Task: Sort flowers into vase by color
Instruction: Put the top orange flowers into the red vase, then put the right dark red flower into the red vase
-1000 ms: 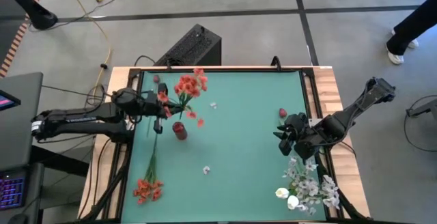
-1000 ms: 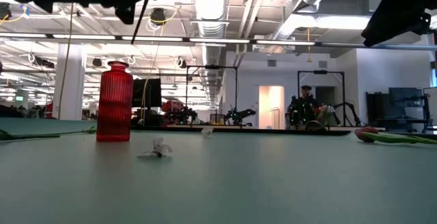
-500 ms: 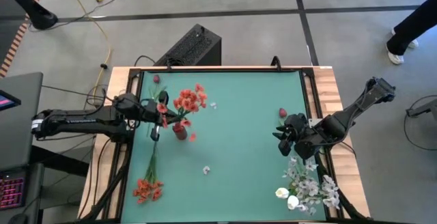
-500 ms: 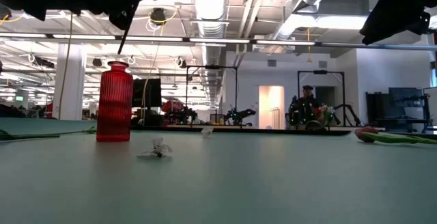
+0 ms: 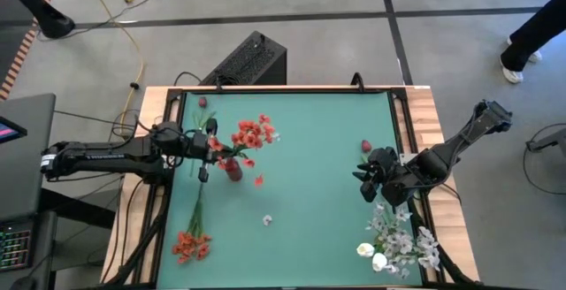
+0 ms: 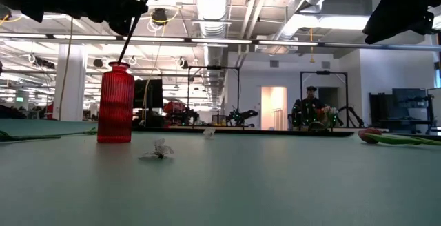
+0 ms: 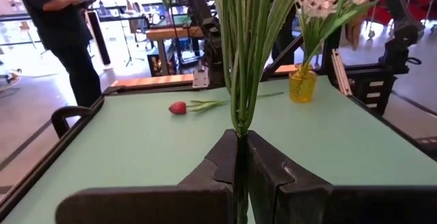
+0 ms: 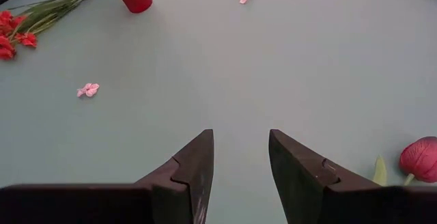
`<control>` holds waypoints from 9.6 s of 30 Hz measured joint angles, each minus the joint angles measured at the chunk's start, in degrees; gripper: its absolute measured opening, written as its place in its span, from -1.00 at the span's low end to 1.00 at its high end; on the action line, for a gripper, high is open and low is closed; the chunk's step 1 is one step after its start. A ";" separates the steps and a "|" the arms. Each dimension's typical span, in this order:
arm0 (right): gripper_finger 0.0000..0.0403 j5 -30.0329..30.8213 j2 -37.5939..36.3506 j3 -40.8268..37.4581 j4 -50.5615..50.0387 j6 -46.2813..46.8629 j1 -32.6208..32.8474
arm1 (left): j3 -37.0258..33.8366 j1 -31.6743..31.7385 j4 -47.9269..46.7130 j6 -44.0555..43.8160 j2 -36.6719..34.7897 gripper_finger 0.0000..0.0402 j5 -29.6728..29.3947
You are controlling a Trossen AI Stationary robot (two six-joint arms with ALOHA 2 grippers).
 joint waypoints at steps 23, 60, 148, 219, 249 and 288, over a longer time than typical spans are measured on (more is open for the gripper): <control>-0.17 -0.04 -0.01 0.00 -0.02 -0.48 0.07 | -10.64 0.02 11.54 -2.65 -0.03 -1.00 -1.04; -0.17 -1.79 -0.02 0.00 0.25 -0.46 0.00 | -10.67 0.04 -7.36 -14.27 -14.37 -0.18 -5.40; -0.17 -0.11 0.00 0.00 6.19 -5.05 -0.09 | 32.81 -24.33 -28.44 -10.55 34.15 -1.00 -35.08; -0.32 -42.16 16.11 -14.77 -6.01 6.53 -22.43 | 3.28 -52.41 33.96 21.76 29.35 -1.00 -23.08; -0.91 -20.61 15.93 -0.68 31.98 -27.58 -22.43 | 3.26 -55.08 -4.06 -13.65 22.47 -1.00 -48.48; -0.90 -44.96 59.29 29.27 104.49 -90.61 -29.56 | 3.28 -55.04 -33.86 -42.75 14.73 -1.00 -68.93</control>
